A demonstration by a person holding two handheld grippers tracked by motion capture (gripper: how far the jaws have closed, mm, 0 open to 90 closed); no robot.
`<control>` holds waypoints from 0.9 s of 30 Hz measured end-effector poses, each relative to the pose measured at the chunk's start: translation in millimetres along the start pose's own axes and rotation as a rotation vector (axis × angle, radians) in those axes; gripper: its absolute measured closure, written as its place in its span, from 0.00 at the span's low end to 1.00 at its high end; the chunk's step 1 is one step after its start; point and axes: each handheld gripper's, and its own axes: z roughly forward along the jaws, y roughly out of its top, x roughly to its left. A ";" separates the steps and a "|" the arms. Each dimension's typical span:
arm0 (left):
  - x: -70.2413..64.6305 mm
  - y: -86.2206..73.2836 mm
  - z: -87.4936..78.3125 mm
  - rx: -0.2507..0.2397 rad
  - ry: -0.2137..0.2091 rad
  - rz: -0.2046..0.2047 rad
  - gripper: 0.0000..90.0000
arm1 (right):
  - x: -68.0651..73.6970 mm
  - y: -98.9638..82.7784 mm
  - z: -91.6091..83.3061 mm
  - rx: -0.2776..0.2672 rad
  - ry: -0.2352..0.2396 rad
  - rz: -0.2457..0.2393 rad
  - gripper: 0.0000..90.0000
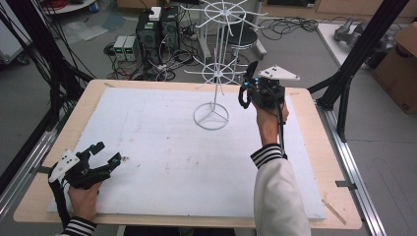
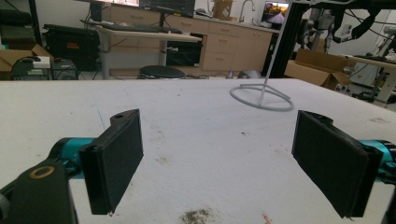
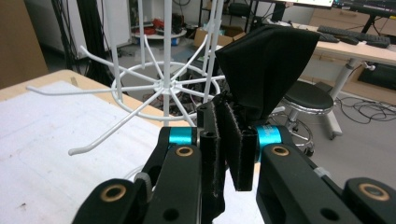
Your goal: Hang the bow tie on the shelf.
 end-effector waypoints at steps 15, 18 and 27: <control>-0.1 0.0 0.1 -0.001 0.001 0.002 0.19 | 5.0 -1.4 7.9 0.012 0.006 -0.003 0.93; 0.0 0.0 0.0 0.000 0.000 0.002 0.19 | 5.8 -2.0 9.7 0.013 0.007 0.003 0.93; 0.3 0.0 -0.1 0.000 -0.001 0.000 0.19 | 8.5 -1.9 15.9 0.012 0.009 0.003 0.93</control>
